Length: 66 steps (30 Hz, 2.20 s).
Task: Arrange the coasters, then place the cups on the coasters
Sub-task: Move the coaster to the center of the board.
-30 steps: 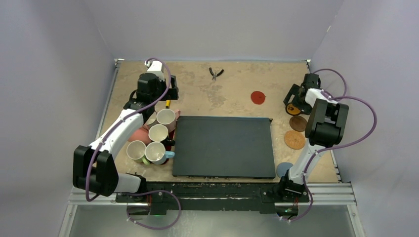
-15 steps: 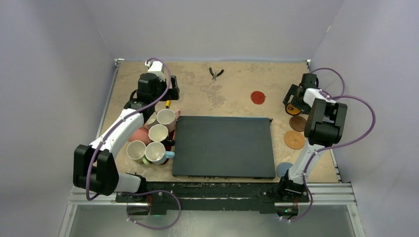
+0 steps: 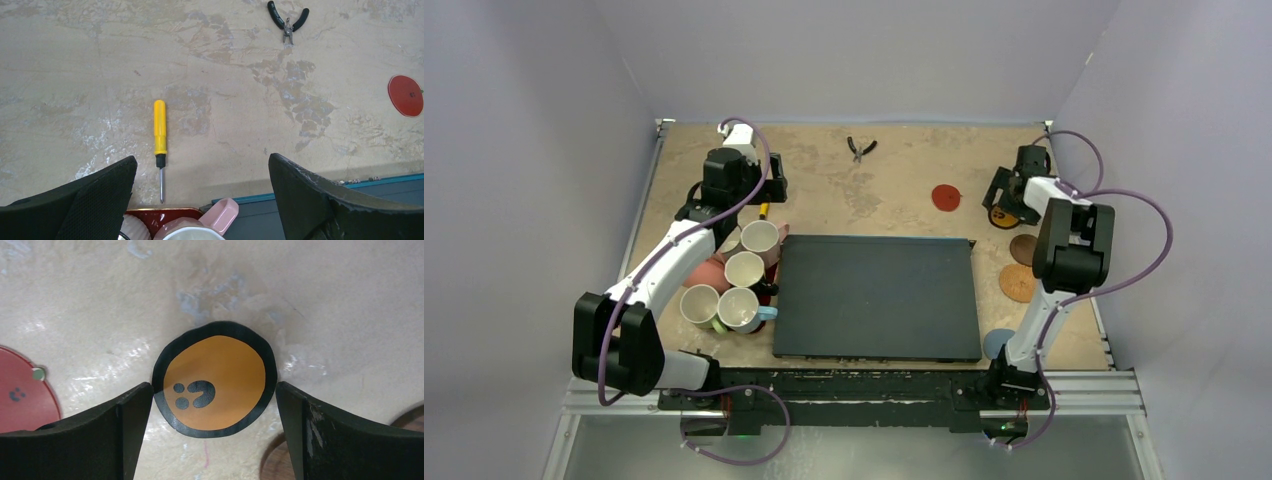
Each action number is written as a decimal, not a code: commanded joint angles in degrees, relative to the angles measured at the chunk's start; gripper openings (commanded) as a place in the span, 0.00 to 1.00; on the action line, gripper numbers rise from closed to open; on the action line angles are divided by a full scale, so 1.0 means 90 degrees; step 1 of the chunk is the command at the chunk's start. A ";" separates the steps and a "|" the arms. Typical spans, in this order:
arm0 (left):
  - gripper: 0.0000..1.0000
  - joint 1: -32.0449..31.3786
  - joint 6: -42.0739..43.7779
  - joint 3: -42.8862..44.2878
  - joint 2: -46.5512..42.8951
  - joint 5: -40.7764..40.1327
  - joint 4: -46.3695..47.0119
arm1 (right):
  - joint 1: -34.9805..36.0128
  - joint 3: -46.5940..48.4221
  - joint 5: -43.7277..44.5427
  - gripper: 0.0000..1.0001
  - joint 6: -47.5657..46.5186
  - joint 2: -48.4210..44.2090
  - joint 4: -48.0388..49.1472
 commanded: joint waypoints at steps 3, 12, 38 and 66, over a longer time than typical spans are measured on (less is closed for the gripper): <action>0.99 0.0005 -0.0081 0.0277 0.0059 0.0048 0.0158 | 0.0452 0.0248 -0.0033 0.95 0.0432 0.0418 -0.0204; 0.99 0.0003 -0.0061 0.0292 0.0107 0.0011 0.0134 | 0.0807 0.0666 0.0002 0.94 0.0703 0.0718 -0.0265; 0.99 0.0005 -0.0052 0.0309 0.0104 0.0006 0.0112 | 0.1291 0.0830 -0.0216 0.93 0.0710 0.0871 -0.0181; 0.99 0.0005 -0.0052 0.0314 0.0113 0.0027 0.0095 | 0.1819 0.1142 -0.0148 0.93 0.0819 0.1166 -0.0293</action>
